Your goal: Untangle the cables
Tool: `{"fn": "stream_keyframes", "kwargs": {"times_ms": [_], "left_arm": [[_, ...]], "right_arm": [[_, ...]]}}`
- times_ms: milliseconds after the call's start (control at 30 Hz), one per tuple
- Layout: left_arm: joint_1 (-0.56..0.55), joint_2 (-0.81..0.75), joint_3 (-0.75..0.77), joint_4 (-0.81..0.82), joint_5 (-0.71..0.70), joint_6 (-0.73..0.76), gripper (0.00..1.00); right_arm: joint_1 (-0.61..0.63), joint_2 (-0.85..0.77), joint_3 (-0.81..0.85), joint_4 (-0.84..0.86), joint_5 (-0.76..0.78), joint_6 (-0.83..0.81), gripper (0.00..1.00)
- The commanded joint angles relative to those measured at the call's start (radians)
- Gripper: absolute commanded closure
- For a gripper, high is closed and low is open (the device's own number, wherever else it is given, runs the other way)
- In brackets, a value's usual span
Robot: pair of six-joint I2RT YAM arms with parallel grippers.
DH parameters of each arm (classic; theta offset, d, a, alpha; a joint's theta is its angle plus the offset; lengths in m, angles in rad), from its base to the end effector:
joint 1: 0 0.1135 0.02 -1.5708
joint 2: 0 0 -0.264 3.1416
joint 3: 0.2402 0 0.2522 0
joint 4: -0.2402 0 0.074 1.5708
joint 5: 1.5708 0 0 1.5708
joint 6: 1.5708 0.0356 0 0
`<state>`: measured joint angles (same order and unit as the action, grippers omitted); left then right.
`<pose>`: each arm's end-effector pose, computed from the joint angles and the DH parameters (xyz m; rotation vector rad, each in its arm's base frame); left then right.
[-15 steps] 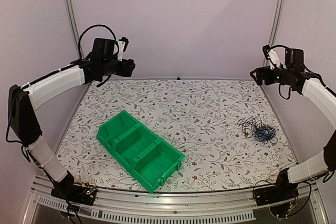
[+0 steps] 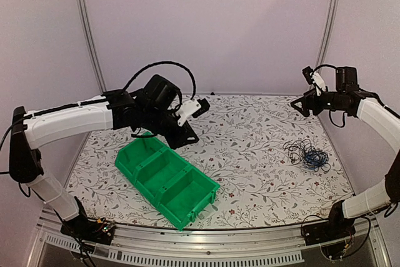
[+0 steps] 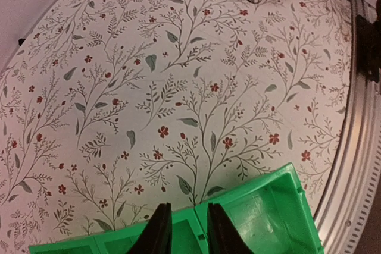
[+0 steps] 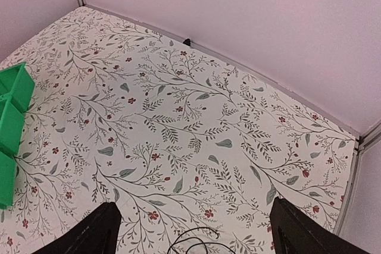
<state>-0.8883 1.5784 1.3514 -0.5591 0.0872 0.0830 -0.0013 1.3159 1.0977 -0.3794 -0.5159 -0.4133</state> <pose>0.2193 -0.2747 0.3034 1.1624 2.1091 -0.4871 0.2924 0.0172 0.3155 -0.7086 1.9738 0.3101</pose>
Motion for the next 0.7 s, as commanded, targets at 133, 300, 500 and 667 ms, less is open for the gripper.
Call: {"fn": "stream_keyframes", "kwargs": {"times_ms": [133,300,500,667], "left_arm": [[-0.049,0.032,-0.064,-0.188,-0.006,-0.027,0.84],[-0.033,0.062,-0.081,-0.260,-0.119,-0.077,0.91],[-0.021,0.126,-0.106,-0.222,-0.085,-0.116,1.00],[0.009,0.191,-0.081,-0.160,-0.084,-0.134,1.00]], "right_arm": [[-0.005,0.009,-0.021,-0.039,-0.116,-0.028,0.10],[-0.005,-0.001,-0.038,-0.046,-0.119,-0.029,0.10],[-0.006,-0.009,-0.049,-0.044,-0.107,-0.034,0.10],[-0.006,-0.007,-0.047,-0.047,-0.099,-0.040,0.10]]}}
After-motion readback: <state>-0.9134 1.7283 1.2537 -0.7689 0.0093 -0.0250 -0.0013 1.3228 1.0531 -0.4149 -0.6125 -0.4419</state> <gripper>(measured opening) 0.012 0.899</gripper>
